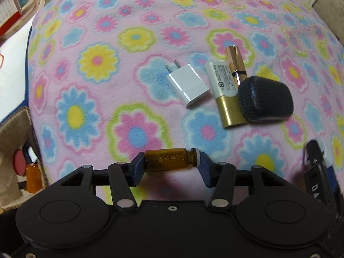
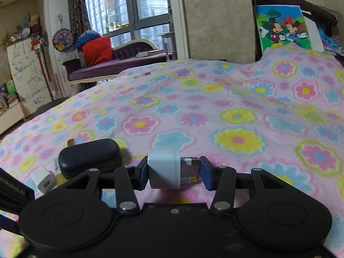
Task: Organize rigid objects
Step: 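Carry the vial and adapter over the basket and open both grippers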
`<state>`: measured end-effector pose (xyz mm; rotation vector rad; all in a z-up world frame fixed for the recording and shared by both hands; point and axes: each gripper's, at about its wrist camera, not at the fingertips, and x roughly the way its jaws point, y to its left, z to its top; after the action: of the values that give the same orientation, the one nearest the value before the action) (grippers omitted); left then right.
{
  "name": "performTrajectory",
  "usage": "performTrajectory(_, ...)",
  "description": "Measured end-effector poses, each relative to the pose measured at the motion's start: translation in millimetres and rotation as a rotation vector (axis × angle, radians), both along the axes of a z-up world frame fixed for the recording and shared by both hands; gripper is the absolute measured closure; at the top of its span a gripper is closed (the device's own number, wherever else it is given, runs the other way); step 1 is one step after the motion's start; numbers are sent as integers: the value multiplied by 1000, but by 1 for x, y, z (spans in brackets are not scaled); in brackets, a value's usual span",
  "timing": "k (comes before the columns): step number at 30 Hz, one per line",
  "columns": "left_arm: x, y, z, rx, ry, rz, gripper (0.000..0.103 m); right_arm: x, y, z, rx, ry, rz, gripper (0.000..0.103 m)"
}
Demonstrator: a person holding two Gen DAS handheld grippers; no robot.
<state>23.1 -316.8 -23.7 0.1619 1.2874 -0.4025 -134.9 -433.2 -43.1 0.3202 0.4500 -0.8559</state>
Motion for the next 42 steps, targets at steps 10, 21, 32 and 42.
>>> performTrajectory(10, 3, 50, 17, 46, -16, -14, 53, -6, -1, -4, 4, -113, 81, 56)
performTrajectory(21, 20, 173, 44, 83, -65, 103, 52, 3, -2, -10, 14, -75, 71, 56)
performTrajectory(32, 27, 274, 55, 49, -84, 198, 52, 11, -3, -7, 30, 10, 54, 56)
performTrajectory(42, 44, 322, 36, -17, -19, 287, 52, 40, 42, 3, -106, 284, 2, 56)
